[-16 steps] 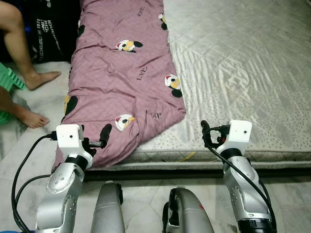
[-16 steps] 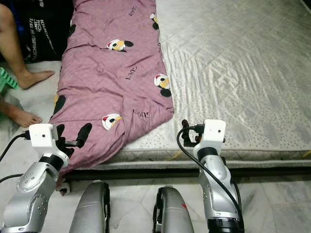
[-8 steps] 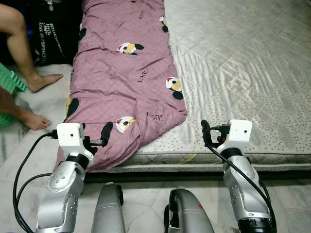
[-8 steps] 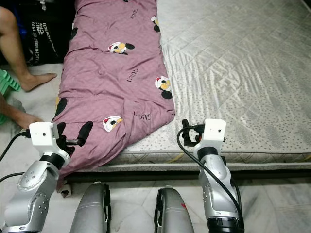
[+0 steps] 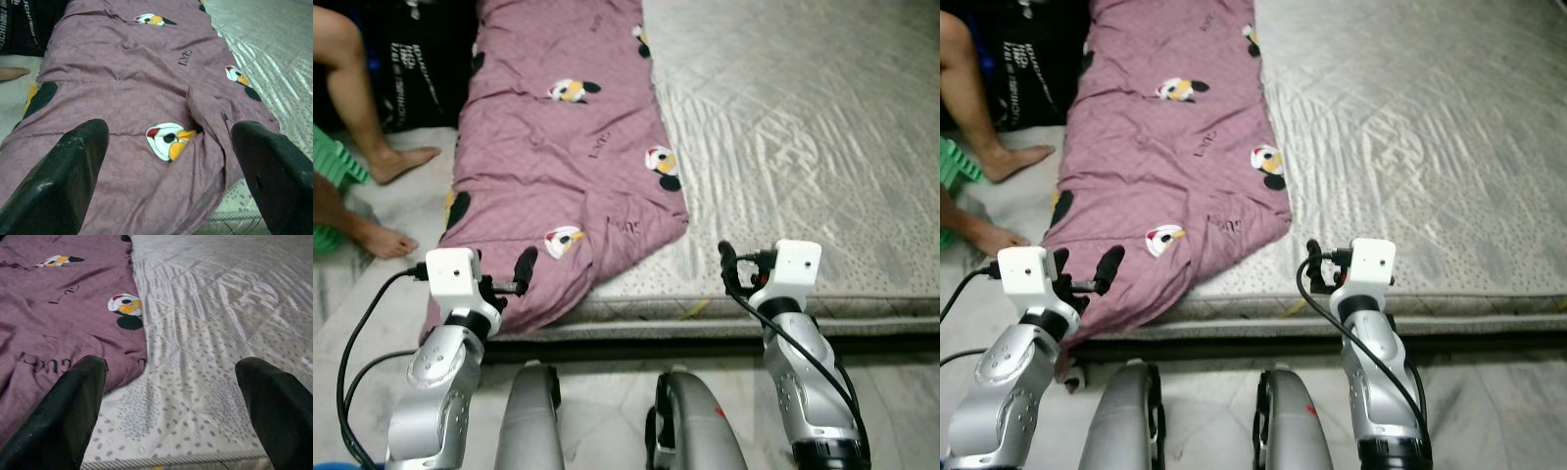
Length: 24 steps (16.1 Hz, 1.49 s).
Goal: Clean up the room
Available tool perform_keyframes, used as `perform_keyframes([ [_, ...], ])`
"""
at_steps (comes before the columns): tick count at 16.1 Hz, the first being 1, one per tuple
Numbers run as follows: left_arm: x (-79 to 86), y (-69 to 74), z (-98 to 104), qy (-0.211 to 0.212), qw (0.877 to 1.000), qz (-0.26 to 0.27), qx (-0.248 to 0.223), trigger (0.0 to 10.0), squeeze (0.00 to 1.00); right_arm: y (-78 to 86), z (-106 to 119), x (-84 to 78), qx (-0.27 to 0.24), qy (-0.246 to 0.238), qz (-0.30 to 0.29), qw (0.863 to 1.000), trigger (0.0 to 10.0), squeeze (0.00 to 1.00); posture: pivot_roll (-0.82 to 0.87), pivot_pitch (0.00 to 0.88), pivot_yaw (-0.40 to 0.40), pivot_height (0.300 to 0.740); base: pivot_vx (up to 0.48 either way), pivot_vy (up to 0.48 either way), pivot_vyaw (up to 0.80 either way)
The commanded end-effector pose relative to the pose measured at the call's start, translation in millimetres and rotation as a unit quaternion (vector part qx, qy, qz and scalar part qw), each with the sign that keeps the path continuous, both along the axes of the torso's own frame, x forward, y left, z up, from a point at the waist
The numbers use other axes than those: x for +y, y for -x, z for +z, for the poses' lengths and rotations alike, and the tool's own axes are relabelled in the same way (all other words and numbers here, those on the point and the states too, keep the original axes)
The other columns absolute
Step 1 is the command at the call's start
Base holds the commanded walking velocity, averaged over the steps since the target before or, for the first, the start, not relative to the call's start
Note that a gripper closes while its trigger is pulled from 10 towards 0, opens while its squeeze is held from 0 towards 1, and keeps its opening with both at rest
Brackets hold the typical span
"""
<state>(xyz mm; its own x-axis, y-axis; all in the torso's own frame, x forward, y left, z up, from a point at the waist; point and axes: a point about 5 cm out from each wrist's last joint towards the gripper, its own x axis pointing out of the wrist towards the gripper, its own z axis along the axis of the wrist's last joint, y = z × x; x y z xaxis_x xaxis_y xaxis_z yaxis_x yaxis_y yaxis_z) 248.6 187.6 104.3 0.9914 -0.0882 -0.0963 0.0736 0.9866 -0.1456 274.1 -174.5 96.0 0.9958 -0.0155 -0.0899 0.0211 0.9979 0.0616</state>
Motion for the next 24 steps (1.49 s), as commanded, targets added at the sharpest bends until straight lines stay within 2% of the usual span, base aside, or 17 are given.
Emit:
perform_keyframes([
  [1,0.6,3.0,-7.5,-0.004,1.0,0.005,0.02,10.0,0.0,2.7,-3.0,-3.2,0.007,0.001,-0.003,1.0,10.0,0.0,0.01,0.222,-0.054,0.607,0.0,0.0,0.0],
  [3,0.5,2.8,-7.5,-0.006,1.0,0.008,0.02,10.0,0.0,2.8,-2.8,-3.2,0.006,0.0,-0.002,1.0,10.0,0.0,0.01,0.222,-0.054,0.589,0.0,0.0,0.0],
  [15,-1.7,1.6,-3.0,0.007,1.0,-0.012,0.004,10.0,0.0,0.7,-3.6,-3.2,0.006,0.004,0.001,1.0,10.0,0.0,0.01,0.205,-0.057,0.589,0.0,0.0,0.0],
  [24,-2.8,2.3,-3.2,0.012,1.0,-0.017,0.002,10.0,0.0,0.4,-4.3,-3.6,0.008,0.005,0.0,1.0,10.0,0.0,0.01,0.213,-0.06,0.589,0.3,0.0,0.0],
])
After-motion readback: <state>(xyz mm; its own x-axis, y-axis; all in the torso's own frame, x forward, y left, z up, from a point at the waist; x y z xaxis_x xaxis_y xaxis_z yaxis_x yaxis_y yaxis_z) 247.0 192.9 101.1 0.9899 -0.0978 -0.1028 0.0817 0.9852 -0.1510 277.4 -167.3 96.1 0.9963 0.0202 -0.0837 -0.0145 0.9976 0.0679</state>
